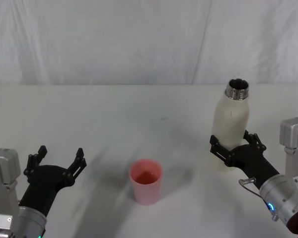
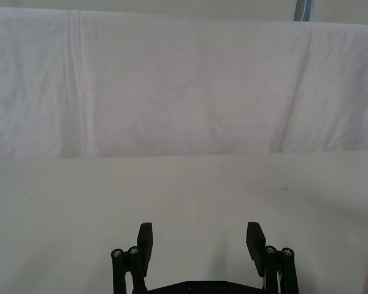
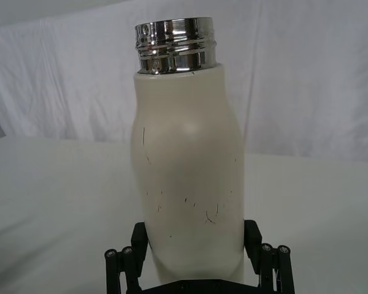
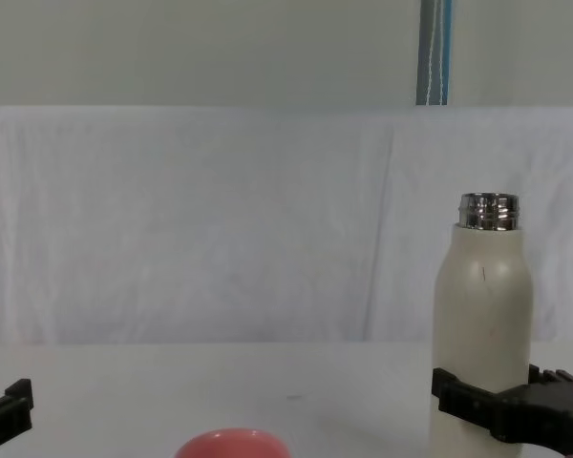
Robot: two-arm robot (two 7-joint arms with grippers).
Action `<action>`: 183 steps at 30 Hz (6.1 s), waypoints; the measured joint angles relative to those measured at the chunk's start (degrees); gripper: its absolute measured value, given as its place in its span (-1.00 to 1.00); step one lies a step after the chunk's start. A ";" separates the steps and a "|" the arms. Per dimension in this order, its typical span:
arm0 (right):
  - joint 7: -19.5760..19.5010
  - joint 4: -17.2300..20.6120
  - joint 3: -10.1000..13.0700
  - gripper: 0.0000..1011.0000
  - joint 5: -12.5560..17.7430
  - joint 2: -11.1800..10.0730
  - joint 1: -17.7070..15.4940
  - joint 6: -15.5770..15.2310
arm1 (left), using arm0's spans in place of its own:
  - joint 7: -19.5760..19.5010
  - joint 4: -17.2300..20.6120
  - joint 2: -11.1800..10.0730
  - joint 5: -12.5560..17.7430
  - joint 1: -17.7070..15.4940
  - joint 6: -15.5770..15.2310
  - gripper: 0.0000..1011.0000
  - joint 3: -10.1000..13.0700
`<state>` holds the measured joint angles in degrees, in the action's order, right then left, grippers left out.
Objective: Grasp the thermos with one hand and pour water into the cup lid.
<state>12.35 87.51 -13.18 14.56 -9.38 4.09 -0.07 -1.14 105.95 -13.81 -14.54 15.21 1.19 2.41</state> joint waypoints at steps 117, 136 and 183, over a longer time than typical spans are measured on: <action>-1.48 6.72 -2.58 0.92 -12.61 -4.58 0.58 0.87 | 0.00 0.00 0.00 0.00 0.00 0.00 0.98 0.00; -3.17 8.48 -4.93 0.92 -24.74 -5.13 -0.53 3.21 | 0.00 0.00 0.00 0.00 0.00 0.00 0.98 0.00; -9.19 7.53 -8.91 0.92 -47.09 -7.99 -1.69 6.27 | 0.00 0.00 0.00 0.00 0.00 0.00 0.98 0.00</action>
<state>3.17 95.04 -22.08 -32.53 -17.36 2.41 6.20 -1.14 105.95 -13.81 -14.54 15.21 1.19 2.42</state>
